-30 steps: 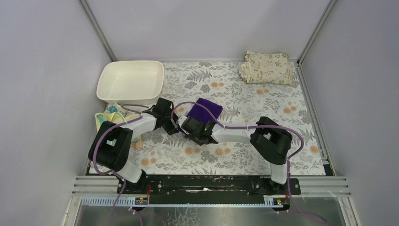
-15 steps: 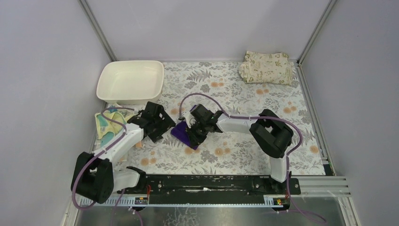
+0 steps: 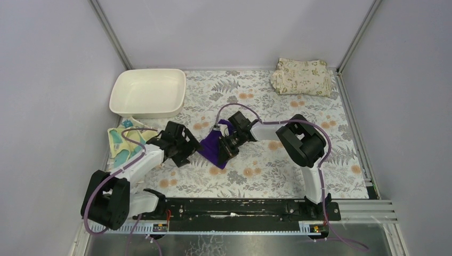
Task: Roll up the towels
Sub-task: Roll the towel at the center of the board.
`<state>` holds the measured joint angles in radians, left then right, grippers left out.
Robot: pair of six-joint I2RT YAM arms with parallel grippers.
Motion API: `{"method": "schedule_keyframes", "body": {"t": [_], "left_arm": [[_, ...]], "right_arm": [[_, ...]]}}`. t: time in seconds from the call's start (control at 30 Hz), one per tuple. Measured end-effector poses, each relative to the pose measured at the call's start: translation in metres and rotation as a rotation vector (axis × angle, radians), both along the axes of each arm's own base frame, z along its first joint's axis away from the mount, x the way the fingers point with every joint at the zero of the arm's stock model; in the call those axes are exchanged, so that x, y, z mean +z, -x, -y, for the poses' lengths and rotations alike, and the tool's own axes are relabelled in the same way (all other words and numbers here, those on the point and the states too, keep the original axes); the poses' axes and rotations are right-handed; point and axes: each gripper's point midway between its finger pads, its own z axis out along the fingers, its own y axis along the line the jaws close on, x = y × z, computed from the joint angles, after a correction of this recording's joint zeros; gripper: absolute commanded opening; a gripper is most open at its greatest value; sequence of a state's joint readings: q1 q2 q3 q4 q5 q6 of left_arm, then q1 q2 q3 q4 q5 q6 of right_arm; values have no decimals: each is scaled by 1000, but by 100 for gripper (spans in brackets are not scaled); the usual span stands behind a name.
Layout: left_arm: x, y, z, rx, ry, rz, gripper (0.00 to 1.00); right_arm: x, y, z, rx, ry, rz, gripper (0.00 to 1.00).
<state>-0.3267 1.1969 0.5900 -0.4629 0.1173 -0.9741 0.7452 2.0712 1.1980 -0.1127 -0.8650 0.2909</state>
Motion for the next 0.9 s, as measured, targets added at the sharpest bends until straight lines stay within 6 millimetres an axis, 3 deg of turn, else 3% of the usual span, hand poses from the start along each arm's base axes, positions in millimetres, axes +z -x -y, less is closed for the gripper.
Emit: {"method": "schedule_keyframes", "body": {"t": [0.07, 0.23, 0.43, 0.73, 0.9], "left_arm": [[-2, -6, 4, -5, 10, 9, 81], [-16, -15, 7, -7, 2, -19, 69], [-20, -28, 12, 1, 6, -30, 67], [-22, -40, 16, 20, 3, -47, 67], [-22, -43, 17, 25, 3, -53, 67]], "right_arm": [[0, 0, 1, -6, -6, -28, 15], [0, -2, 1, -15, 2, -46, 32], [6, -8, 8, -50, 75, 33, 49], [39, -21, 16, -96, 282, 533, 57], [59, -6, 4, -50, 321, 807, 57]]}}
